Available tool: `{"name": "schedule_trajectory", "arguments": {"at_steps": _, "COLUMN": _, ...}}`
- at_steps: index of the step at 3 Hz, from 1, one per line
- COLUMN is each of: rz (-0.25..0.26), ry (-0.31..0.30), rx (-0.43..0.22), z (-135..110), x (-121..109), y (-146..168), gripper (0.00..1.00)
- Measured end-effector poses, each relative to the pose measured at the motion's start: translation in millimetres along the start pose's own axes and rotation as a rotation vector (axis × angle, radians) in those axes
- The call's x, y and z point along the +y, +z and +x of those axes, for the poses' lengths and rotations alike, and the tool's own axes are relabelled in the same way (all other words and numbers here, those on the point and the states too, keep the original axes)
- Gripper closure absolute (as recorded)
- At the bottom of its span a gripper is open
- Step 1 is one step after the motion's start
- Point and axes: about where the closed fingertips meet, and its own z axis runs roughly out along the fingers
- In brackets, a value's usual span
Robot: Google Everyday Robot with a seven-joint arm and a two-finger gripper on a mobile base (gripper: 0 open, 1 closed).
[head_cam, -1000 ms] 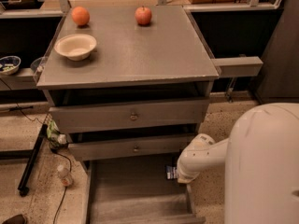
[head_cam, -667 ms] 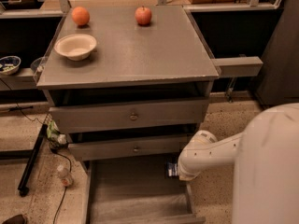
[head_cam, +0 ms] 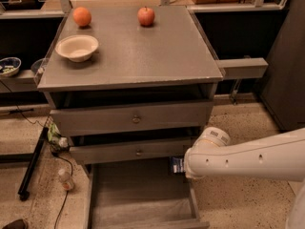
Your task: Pick rxbar chocolate from bottom drawer and place on counter
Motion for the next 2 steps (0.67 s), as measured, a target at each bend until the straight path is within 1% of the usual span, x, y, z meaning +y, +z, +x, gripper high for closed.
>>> {"name": "schedule_trajectory", "arguments": {"at_steps": 1, "rz": 0.000, "ry": 0.000, "rx": 0.000, "z": 0.1, "x": -0.1, "y": 0.0, "gripper": 1.00}}
{"name": "schedule_trajectory", "arguments": {"at_steps": 2, "rz": 0.013, "ry": 0.032, "rx": 0.028, "z": 14.1, "x": -13.1, "y": -5.9, "gripper": 1.00}}
